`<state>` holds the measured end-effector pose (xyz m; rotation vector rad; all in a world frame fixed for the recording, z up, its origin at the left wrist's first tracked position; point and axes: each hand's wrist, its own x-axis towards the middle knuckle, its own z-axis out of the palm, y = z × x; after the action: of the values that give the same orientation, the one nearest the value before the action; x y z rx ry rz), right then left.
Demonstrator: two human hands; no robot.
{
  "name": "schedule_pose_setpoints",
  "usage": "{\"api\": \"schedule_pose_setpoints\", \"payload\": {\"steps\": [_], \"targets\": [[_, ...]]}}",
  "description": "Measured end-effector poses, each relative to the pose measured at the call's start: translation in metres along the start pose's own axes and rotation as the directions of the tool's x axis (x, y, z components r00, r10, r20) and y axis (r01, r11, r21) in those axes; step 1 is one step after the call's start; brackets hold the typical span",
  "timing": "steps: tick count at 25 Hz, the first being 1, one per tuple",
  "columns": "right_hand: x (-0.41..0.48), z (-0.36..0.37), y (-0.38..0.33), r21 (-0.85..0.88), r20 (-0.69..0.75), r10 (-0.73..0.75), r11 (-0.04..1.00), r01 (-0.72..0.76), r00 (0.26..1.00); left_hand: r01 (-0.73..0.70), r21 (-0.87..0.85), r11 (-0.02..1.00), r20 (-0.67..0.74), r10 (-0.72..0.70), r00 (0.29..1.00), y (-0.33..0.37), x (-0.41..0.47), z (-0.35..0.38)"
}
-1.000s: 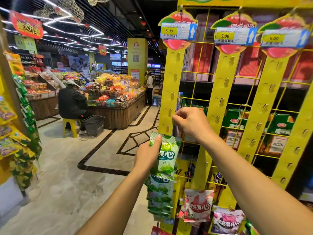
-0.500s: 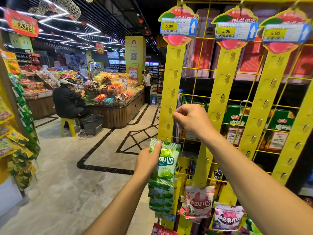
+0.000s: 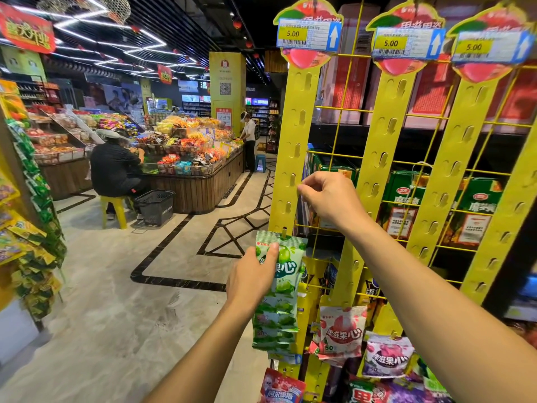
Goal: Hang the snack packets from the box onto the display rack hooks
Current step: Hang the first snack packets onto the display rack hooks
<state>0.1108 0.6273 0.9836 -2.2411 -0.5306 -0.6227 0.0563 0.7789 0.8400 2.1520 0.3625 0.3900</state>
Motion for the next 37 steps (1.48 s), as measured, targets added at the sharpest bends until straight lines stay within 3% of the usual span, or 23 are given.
{"api": "schedule_pose_setpoints", "payload": {"steps": [8,15,19,25,37], "targets": [[-0.04,-0.009,0.008,-0.14,0.048,0.015,0.99,-0.009,0.999,-0.018,0.155,0.988,-0.095,0.033,0.995,-0.007,-0.035,-0.006],[-0.108,-0.052,0.043,-0.366,0.17,0.054,0.93,0.012,0.984,-0.021,0.323,0.946,-0.084,0.051,0.995,0.01,-0.087,0.005],[-0.162,-0.111,0.077,-0.445,0.192,0.089,0.895,0.006,0.977,-0.06,0.42,0.906,-0.042,0.085,0.995,0.053,-0.138,0.039],[-0.262,-0.217,0.141,-0.538,0.175,0.193,0.84,-0.07,0.965,-0.228,0.462,0.857,0.081,0.216,0.973,0.135,-0.243,0.122],[-0.395,-0.368,0.283,-0.637,0.074,0.452,0.707,-0.307,0.889,-0.578,0.37,0.727,0.386,0.446,0.808,0.231,-0.362,0.302]]}}
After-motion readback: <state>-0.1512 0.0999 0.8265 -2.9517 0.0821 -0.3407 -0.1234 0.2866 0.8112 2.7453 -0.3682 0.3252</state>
